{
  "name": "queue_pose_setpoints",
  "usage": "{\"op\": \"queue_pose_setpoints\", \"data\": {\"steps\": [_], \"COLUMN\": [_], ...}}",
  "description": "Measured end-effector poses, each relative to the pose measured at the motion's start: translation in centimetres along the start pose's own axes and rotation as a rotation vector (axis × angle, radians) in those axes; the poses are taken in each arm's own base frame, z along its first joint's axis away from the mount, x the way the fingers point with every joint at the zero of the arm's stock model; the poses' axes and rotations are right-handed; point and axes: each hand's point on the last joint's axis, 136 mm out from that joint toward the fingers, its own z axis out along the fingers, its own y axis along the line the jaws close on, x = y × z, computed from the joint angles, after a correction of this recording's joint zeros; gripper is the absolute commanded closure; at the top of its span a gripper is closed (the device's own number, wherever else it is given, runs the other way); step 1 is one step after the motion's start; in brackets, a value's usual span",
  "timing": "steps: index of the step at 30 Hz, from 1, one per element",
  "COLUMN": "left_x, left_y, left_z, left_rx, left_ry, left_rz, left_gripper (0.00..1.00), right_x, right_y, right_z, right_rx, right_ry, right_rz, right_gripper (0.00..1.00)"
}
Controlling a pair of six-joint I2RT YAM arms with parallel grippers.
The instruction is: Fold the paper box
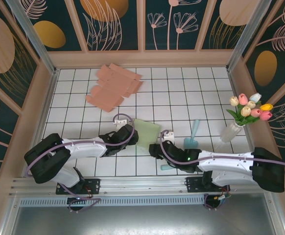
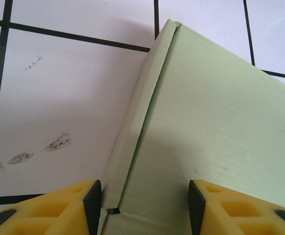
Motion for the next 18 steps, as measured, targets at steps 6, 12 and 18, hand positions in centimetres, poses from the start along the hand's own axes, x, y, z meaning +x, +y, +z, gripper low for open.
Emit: {"op": "queue_pose_setpoints", "data": {"steps": [6,12,18], "left_x": [0.0,0.0,0.0], "left_y": [0.0,0.0,0.0], "left_z": [0.0,0.0,0.0], "left_rx": [-0.001,-0.001,-0.004], "left_ry": [0.0,0.0,-0.002], "left_rz": [0.001,0.003,0.005], "left_gripper": [0.49,0.49,0.49], "right_x": [1.3,1.9,2.3], "right_y": [0.5,0.4,0.4], "right_z": [0.7,1.5,2.1], "right_rx": [-0.005,0.007,0.013], "right_ry": [0.029,0.037,0.046], "right_rz": [-0.003,-0.007,-0.016], "right_gripper": [0.45,0.5,0.59]}}
